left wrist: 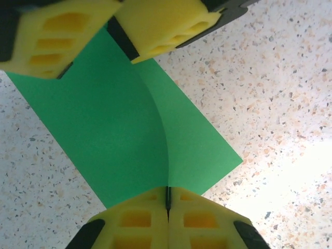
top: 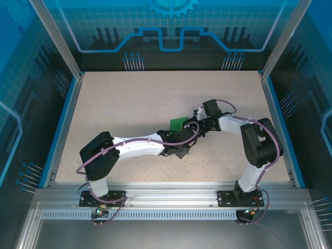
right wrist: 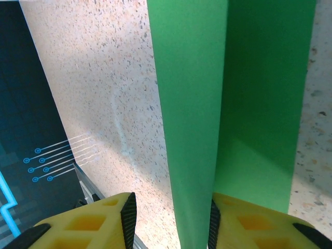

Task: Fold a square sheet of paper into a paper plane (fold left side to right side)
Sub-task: Fold the triangle a second time at the center of the table.

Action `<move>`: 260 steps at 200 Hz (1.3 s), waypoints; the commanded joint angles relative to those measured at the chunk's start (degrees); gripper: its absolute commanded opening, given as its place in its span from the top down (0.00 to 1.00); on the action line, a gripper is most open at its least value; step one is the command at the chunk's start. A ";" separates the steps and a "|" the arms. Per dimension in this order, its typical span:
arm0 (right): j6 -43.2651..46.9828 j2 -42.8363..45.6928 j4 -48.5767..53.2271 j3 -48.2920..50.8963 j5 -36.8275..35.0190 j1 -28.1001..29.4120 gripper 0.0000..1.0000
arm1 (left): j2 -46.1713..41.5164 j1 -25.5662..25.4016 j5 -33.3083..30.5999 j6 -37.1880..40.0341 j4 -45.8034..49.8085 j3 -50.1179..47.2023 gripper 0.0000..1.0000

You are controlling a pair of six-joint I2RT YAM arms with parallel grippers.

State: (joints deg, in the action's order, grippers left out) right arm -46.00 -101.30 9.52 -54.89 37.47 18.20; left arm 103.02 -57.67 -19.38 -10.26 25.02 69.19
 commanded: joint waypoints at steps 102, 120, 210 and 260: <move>8.75 13.12 8.00 7.37 -7.84 -3.09 0.74 | -7.40 13.07 26.34 -7.01 -10.71 -9.50 0.94; 8.73 14.40 7.06 10.48 -8.06 -1.38 0.84 | -6.88 14.39 27.48 -6.81 -9.88 -9.43 0.92; 8.82 9.19 7.41 11.48 -12.49 8.02 0.93 | -4.54 17.66 27.68 -5.37 -5.98 -7.91 0.90; 9.61 6.14 9.70 9.72 -15.58 9.88 0.93 | -2.09 17.79 26.99 -3.24 -3.59 -5.35 0.90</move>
State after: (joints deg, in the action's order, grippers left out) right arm -37.47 -93.91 17.06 -43.24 23.92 27.09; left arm 99.26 -40.23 7.35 -15.73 18.61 61.28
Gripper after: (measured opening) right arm 0.074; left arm 0.100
